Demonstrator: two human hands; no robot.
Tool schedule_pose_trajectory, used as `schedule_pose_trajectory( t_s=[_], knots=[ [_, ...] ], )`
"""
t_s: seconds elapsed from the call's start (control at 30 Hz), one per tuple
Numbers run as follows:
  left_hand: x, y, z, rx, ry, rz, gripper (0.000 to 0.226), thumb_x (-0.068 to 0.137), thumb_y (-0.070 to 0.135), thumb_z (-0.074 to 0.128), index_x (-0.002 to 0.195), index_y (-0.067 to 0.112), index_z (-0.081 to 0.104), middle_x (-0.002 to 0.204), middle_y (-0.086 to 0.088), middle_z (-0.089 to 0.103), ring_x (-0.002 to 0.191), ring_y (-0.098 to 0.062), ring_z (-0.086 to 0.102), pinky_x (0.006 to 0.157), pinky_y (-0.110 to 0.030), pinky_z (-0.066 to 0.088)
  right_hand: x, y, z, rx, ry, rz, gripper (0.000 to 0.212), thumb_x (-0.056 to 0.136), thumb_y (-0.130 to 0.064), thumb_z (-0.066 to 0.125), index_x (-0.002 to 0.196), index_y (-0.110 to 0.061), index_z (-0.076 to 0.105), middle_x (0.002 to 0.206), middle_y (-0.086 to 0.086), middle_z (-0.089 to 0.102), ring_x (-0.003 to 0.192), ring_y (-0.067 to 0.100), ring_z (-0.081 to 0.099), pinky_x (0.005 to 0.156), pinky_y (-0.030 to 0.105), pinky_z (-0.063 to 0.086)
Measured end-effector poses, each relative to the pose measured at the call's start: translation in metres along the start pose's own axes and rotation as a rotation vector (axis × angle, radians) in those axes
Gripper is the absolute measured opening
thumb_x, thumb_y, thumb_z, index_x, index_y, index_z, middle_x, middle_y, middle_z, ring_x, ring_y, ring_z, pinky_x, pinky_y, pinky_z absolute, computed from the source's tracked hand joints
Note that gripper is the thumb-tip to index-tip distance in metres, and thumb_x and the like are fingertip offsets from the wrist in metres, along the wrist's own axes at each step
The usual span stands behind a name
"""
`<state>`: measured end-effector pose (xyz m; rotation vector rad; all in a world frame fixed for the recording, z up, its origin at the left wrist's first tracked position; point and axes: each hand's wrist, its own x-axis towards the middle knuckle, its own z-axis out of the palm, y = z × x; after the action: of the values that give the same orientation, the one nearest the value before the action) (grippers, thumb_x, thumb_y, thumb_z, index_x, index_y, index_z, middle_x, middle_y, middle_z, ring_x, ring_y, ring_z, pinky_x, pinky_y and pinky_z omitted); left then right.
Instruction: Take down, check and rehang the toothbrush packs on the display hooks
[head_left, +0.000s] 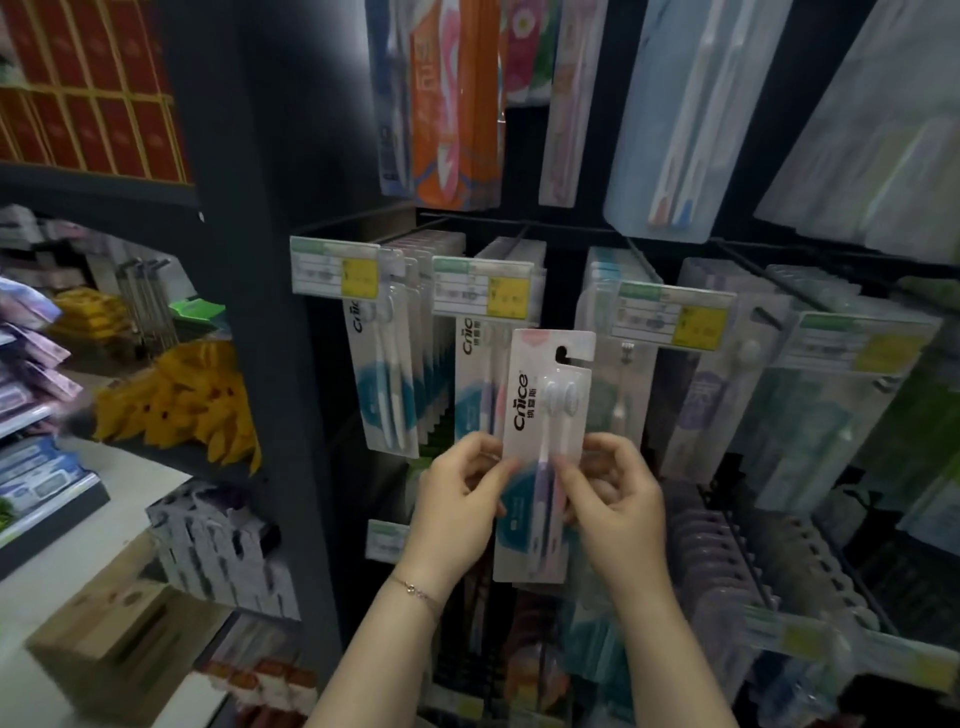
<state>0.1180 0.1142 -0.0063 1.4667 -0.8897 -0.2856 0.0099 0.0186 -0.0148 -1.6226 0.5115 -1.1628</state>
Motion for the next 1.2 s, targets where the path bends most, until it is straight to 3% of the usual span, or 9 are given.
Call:
schedule_pose_trajectory(
  t_s=[0.1,0.33,0.5,0.6,0.8,0.87,0.93,1.0,1.2],
  knots=[
    [0.004,-0.005,-0.020,-0.013,0.011,-0.017,0.006,0.093,0.017,0.061,0.091,0.012,0.065,0.090,0.002,0.072,0.062,-0.011,0.061,0.060,-0.029,0.055,-0.003,0.000,0.020,-0.046,-0.043,-0.004,0.023,0.086,-0.020,0.070,0.100,-0.036,0.061,0.081,-0.005,0.071,0.067,0.018,0.067,0.057,0.031,0.055],
    [0.011,-0.023,-0.066,-0.094,0.086,-0.084,0.006,0.091,0.015,0.063,0.088,0.018,0.066,0.079,0.006,0.072,0.058,-0.013,0.060,0.055,-0.018,0.048,-0.002,0.006,0.073,-0.107,-0.073,-0.024,0.025,0.086,-0.025,0.070,0.105,-0.040,0.064,0.077,-0.003,0.067,0.059,0.022,0.060,0.058,0.042,0.056],
    [0.021,-0.035,-0.091,-0.097,0.102,-0.105,0.007,0.093,0.017,0.060,0.090,0.012,0.065,0.081,-0.002,0.072,0.061,-0.019,0.063,0.059,-0.023,0.052,0.011,0.005,0.103,-0.166,-0.141,-0.056,0.030,0.088,-0.029,0.068,0.110,-0.049,0.063,0.081,-0.012,0.068,0.059,0.023,0.056,0.060,0.040,0.052],
    [0.031,-0.039,-0.101,-0.109,0.132,-0.107,0.008,0.094,0.016,0.058,0.091,0.012,0.064,0.079,-0.004,0.071,0.063,-0.020,0.064,0.062,-0.028,0.055,0.023,0.008,0.118,-0.231,-0.157,-0.080,0.036,0.089,-0.039,0.066,0.124,-0.041,0.061,0.092,-0.010,0.069,0.067,0.021,0.061,0.067,0.043,0.055],
    [0.047,-0.035,-0.107,-0.167,0.201,-0.035,0.008,0.094,0.013,0.058,0.091,0.015,0.065,0.081,-0.006,0.071,0.061,-0.020,0.062,0.060,-0.028,0.054,0.039,0.001,0.135,-0.329,-0.104,-0.201,0.041,0.090,-0.033,0.066,0.128,-0.041,0.053,0.078,-0.011,0.057,0.066,0.010,0.053,0.073,0.019,0.048],
    [0.050,-0.035,-0.107,-0.192,0.210,-0.016,0.009,0.093,0.011,0.058,0.090,0.014,0.065,0.080,-0.007,0.071,0.060,-0.019,0.061,0.059,-0.026,0.053,0.042,0.000,0.138,-0.374,-0.073,-0.224,0.039,0.090,-0.032,0.066,0.129,-0.034,0.058,0.073,-0.017,0.052,0.069,0.007,0.053,0.086,0.009,0.039],
    [0.053,-0.036,-0.105,-0.221,0.212,-0.012,0.010,0.093,0.009,0.058,0.090,0.014,0.065,0.077,-0.007,0.070,0.059,-0.017,0.060,0.058,-0.025,0.053,0.045,0.002,0.138,-0.403,-0.071,-0.227,0.039,0.090,-0.040,0.061,0.129,-0.035,0.058,0.075,-0.026,0.051,0.073,-0.003,0.052,0.108,0.034,0.037],
    [0.056,-0.036,-0.102,-0.253,0.196,-0.009,0.010,0.093,0.008,0.057,0.090,0.012,0.065,0.074,-0.008,0.069,0.059,-0.016,0.060,0.058,-0.025,0.052,0.047,0.001,0.138,-0.405,-0.068,-0.241,0.042,0.089,-0.049,0.053,0.130,-0.043,0.053,0.084,-0.035,0.051,0.075,-0.009,0.050,0.099,0.064,0.039],
    [0.065,-0.029,-0.098,-0.287,0.146,0.034,0.012,0.095,0.008,0.054,0.095,0.012,0.065,0.079,-0.007,0.070,0.063,-0.014,0.059,0.058,-0.024,0.051,0.052,0.000,0.140,-0.383,0.041,-0.267,0.029,0.092,-0.044,0.054,0.120,-0.038,0.057,0.098,-0.025,0.059,0.079,-0.002,0.047,0.087,0.067,0.046]
  ],
)
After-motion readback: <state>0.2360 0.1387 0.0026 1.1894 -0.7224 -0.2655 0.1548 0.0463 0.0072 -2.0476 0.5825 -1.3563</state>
